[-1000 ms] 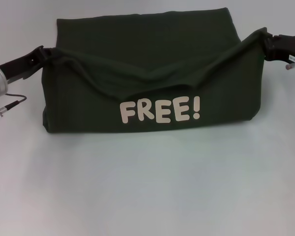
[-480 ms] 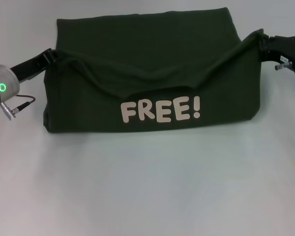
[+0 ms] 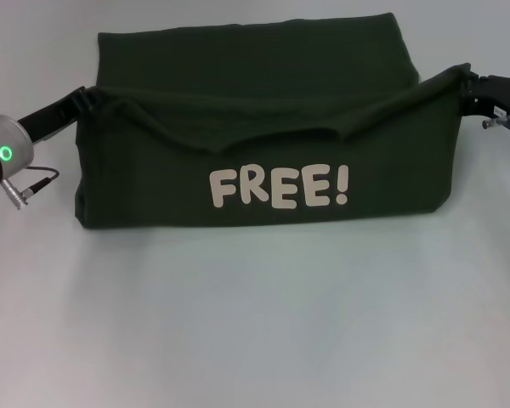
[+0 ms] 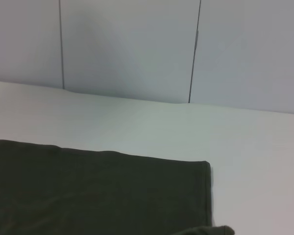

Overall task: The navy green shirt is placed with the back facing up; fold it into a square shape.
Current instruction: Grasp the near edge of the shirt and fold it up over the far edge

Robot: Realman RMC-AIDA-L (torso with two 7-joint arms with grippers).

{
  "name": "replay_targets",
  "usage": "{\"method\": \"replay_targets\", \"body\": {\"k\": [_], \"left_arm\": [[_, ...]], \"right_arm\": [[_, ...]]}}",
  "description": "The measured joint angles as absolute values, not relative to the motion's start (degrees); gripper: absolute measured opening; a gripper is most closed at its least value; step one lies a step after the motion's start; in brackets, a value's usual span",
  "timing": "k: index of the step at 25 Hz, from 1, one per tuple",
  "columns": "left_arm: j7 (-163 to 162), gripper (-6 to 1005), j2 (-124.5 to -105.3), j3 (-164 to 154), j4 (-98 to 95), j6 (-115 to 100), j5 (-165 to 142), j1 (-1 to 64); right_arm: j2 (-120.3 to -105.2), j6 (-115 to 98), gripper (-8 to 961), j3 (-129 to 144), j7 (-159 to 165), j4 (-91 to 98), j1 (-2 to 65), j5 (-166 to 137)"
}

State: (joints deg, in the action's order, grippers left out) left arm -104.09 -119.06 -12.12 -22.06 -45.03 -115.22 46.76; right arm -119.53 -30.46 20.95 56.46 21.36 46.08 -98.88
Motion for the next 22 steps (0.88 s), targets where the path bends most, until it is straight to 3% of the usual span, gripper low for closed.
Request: {"method": "replay_targets", "body": {"k": [22], "left_arm": [[-100.4,87,-120.06,-12.1,-21.6,-41.3,-114.1,47.2]], "right_arm": [[-119.53,-28.2,39,22.1,56.4,20.7,46.5,-98.3]]}}
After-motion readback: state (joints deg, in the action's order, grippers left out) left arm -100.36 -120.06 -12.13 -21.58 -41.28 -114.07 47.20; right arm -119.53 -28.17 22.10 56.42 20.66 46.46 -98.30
